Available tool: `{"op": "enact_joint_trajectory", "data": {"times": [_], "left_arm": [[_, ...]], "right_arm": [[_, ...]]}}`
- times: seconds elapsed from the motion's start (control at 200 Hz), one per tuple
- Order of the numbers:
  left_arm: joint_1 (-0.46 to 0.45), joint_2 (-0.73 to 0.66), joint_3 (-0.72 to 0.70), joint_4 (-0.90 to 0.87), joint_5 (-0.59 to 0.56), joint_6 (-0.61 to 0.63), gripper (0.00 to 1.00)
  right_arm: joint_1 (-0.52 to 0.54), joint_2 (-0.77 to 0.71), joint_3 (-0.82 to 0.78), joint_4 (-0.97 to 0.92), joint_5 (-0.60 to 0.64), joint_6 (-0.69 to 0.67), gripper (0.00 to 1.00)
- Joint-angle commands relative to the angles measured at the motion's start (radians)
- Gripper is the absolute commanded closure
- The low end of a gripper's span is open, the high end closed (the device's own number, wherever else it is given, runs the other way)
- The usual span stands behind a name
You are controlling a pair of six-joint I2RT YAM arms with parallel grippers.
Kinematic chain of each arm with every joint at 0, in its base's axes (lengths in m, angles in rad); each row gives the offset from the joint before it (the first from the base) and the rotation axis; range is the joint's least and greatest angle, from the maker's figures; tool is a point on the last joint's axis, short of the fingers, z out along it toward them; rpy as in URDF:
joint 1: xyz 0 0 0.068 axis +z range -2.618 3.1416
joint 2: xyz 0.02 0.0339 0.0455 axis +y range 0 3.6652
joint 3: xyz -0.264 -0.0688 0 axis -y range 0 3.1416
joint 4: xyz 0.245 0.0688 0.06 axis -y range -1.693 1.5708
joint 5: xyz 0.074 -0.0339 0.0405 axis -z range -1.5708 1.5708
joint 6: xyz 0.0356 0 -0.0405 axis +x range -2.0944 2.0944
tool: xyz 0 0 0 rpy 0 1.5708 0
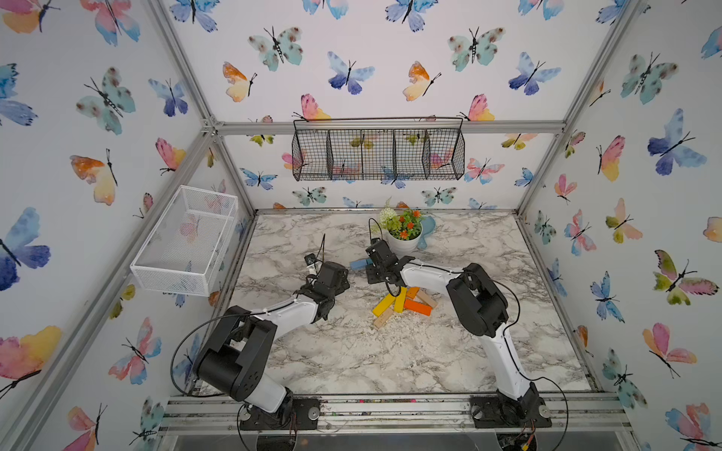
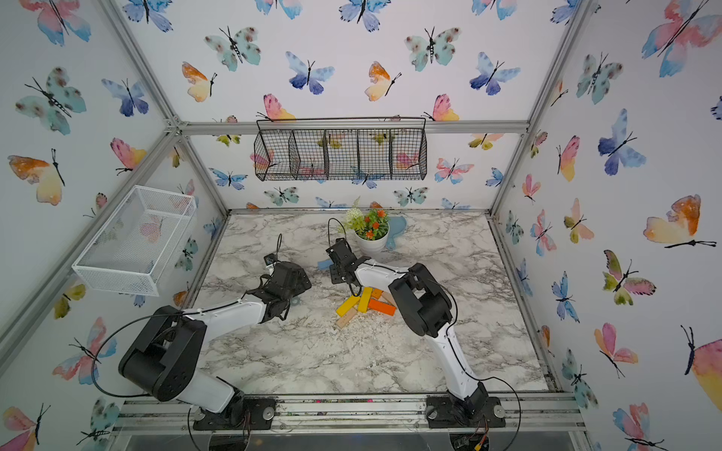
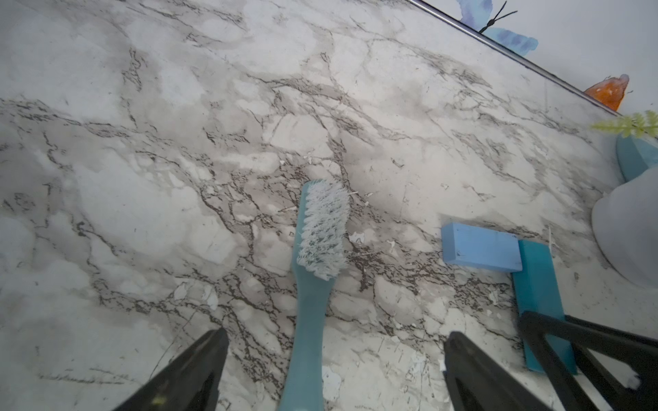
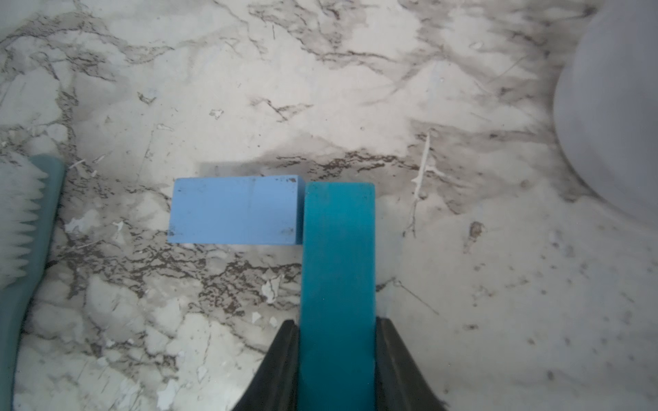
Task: Assemble a giraffe with building blocks
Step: Assemble the building block at the center of the board.
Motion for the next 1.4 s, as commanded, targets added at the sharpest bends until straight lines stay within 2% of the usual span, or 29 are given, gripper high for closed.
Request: {"op": "enact_joint_trajectory", "data": {"times": [0.0,0.991,1.106,1.397], "left_arm": [[0.003,0.008,0.004,0.004,0.005,0.01,0.03],[0.002,0.002,-0.007,0.029,0.024,0.023,0.05],[0.002,0.003,-0.007,0.034,0.029,0.029,0.05],[0.002,-0.017,-0.023,0.056,0.045,0.037,0.05]], "right_arm": [[0.01,0.036,0.01,-0.003,0.009,-0.014,0.8],[0.018,0.051,0.019,-0.008,0.015,-0.028,0.79],[0.018,0.047,0.013,-0.007,0.016,-0.026,0.76],[0.018,0.027,0.008,-0.002,0.029,-0.025,0.56]]}}
